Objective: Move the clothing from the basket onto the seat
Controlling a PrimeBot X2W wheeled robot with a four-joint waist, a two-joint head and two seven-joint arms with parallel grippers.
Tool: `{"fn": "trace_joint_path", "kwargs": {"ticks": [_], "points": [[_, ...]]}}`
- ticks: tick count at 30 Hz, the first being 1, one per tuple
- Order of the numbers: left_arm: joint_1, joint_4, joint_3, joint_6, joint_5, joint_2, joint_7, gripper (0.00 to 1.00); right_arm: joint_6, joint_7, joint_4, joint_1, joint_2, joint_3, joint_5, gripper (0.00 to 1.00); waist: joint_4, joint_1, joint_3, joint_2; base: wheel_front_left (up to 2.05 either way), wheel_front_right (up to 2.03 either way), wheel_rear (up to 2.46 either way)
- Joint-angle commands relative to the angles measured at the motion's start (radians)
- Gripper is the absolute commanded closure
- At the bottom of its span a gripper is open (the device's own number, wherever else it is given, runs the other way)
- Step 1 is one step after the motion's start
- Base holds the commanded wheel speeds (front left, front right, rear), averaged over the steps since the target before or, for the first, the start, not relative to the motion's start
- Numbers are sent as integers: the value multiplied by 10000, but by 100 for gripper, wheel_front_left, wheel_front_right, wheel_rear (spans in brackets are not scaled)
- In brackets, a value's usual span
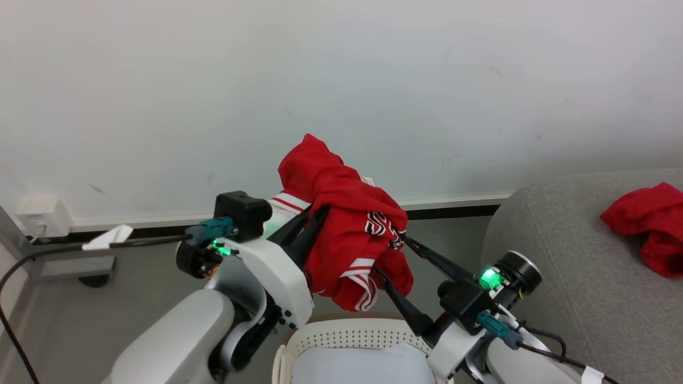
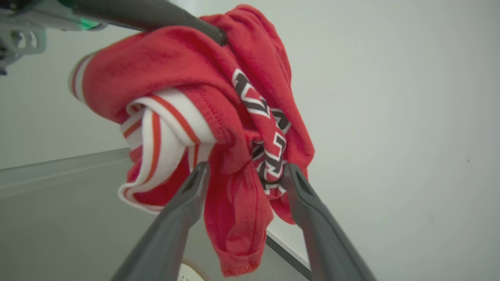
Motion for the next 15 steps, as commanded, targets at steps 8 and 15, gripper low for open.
{"fn": "trace_joint_path", "kwargs": {"ticks": [8,15], "points": [[-329,-2,-305,-194,98,-338,126,100,-22,7,1294,-1226,520,-33,-999,0,214,0,26,0,0,0,0],[-395,28,-530,-286,119,-562,169,100,-22,7,2013,-1441,610,189,-480,100,348,0,-63,0,0,0,0]]}}
